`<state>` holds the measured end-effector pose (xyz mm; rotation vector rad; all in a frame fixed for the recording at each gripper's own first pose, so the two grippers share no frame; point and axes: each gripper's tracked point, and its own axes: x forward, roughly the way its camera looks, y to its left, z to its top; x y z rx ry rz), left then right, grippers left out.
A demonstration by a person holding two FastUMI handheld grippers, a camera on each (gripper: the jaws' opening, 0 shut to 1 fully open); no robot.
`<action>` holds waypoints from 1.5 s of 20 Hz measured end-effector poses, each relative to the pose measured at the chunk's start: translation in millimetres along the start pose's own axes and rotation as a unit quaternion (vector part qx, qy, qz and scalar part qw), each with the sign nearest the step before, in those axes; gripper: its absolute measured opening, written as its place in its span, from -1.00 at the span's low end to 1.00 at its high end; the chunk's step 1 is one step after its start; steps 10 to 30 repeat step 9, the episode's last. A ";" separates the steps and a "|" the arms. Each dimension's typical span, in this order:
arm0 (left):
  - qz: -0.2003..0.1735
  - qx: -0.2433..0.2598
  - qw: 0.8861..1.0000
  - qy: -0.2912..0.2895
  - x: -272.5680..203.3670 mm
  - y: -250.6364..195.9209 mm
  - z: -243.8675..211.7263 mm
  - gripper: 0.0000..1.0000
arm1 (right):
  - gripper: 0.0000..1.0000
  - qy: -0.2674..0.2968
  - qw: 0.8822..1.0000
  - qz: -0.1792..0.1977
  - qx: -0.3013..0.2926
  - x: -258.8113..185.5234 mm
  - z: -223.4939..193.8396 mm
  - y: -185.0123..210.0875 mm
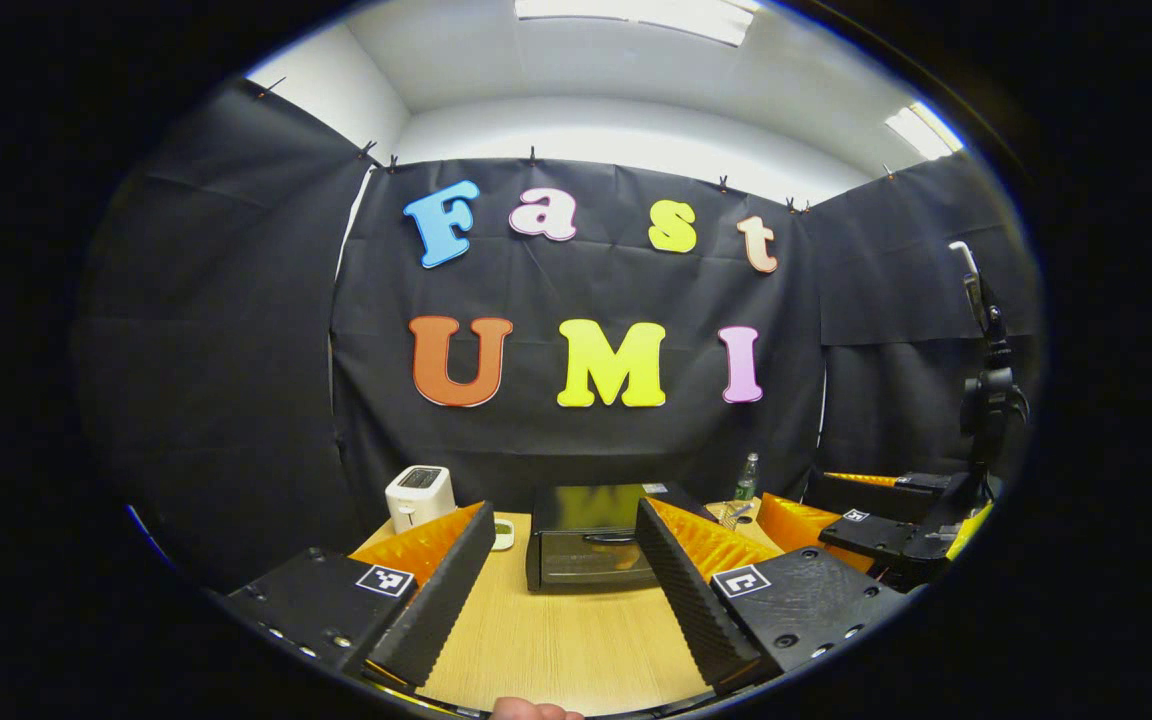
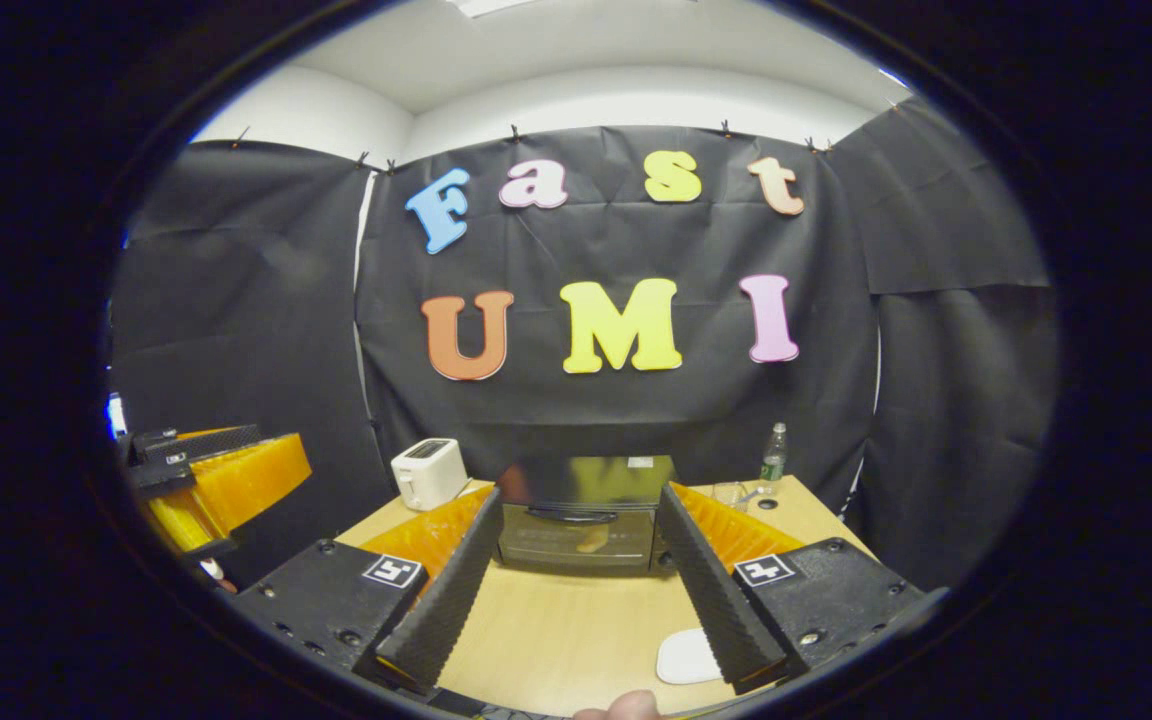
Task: Open the electric oven with the left hand, put the food in, and close the electric oven.
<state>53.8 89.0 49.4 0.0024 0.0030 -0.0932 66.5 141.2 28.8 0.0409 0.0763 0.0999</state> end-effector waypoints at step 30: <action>0.013 -0.008 1.000 0.014 -6.2 18.4 -14.2 0.86 | 0.94 0.001 1.000 0.006 -0.006 -7.3 -2.6 17.4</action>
